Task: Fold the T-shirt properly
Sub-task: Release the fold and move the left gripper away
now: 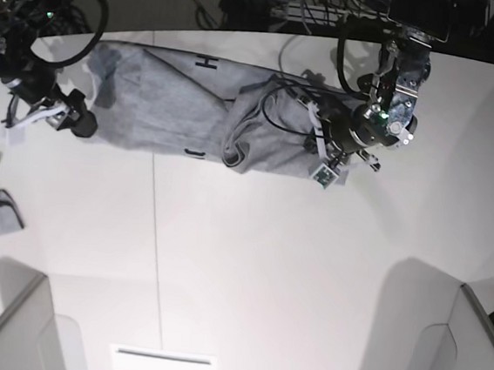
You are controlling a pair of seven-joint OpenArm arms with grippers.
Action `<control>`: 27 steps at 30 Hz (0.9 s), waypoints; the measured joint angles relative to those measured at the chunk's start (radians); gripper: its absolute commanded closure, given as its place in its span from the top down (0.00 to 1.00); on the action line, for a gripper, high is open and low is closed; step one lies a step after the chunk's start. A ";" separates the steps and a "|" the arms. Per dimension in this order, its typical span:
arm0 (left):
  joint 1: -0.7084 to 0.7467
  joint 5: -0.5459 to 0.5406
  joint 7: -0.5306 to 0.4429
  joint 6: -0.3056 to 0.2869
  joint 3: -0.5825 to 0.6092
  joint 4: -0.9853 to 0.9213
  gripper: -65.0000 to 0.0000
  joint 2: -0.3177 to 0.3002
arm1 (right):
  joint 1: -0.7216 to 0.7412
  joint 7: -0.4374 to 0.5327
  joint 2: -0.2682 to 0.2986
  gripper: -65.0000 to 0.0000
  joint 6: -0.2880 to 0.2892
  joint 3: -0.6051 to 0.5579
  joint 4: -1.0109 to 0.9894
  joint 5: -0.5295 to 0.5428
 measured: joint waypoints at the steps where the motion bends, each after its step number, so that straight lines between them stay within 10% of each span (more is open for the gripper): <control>1: -0.008 -0.014 -0.008 -0.004 -0.020 -0.013 0.00 -0.005 | 0.000 -0.005 0.018 0.55 -0.001 -0.008 -0.043 0.018; 7: -0.041 0.068 0.043 0.026 -0.157 -0.028 0.00 -0.054 | 0.013 -0.012 0.095 0.61 -0.004 -0.023 -0.188 0.018; 22: -0.041 0.102 0.120 0.028 -0.145 0.249 0.00 -0.066 | 0.048 0.015 0.016 0.67 -0.002 -0.249 -0.157 0.024; 27: 0.076 0.103 0.113 0.029 -0.391 0.333 0.00 -0.057 | 0.078 0.010 0.011 0.70 -0.005 -0.304 -0.221 0.013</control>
